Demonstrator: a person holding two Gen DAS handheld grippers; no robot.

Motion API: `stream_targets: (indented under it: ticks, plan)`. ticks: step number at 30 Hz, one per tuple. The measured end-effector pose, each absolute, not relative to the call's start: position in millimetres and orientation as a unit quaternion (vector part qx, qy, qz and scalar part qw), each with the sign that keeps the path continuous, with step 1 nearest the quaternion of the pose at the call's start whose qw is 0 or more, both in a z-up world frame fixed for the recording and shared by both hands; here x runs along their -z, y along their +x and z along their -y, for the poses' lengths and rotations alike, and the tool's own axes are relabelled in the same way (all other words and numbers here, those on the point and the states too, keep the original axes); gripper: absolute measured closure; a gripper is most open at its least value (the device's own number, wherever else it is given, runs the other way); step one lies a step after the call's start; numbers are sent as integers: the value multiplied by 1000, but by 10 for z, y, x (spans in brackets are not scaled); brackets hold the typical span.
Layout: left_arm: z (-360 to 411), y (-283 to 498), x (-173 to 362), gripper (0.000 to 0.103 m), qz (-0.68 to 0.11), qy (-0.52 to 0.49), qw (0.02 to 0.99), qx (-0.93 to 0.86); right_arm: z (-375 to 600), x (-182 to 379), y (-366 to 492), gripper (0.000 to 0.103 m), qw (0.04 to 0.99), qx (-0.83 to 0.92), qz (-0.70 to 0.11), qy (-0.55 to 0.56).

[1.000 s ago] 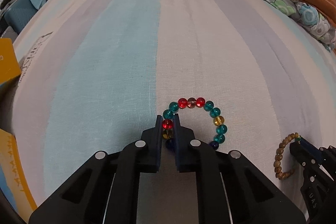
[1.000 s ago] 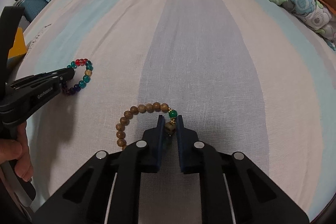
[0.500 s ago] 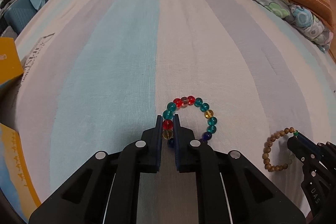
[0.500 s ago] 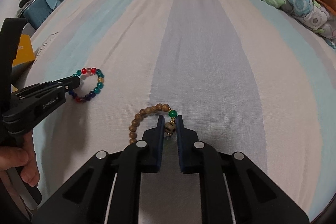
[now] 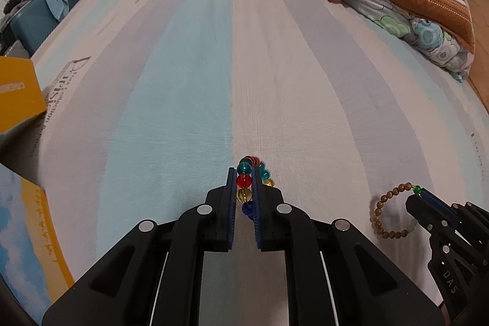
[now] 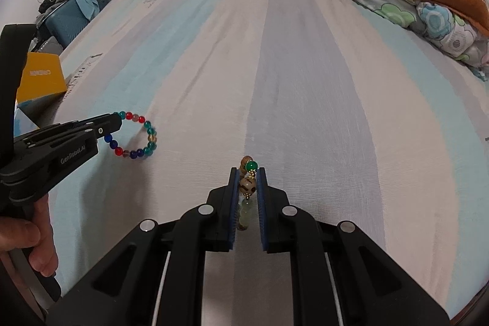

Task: Organize jewelry
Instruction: 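Lift and carry the multicolour and wooden bracelets over the white box with both tools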

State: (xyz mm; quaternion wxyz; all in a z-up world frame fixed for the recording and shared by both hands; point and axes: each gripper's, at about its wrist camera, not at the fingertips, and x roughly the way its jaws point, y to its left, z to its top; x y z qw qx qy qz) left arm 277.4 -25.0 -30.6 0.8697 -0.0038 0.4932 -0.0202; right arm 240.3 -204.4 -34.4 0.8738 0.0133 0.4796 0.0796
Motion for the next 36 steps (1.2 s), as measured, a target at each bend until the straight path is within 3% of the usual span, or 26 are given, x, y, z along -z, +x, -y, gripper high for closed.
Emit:
stream_targets:
  ticks: [19, 36]
  plan:
    - [-113, 2222, -325, 94, -457, -3, 889, 8, 1691, -252, 2048, 92, 896, -86, -437, -2]
    - [-1029, 1444, -895, 94, -422, -21, 905, -49, 723, -821, 1610, 92, 908, -140, -393, -28]
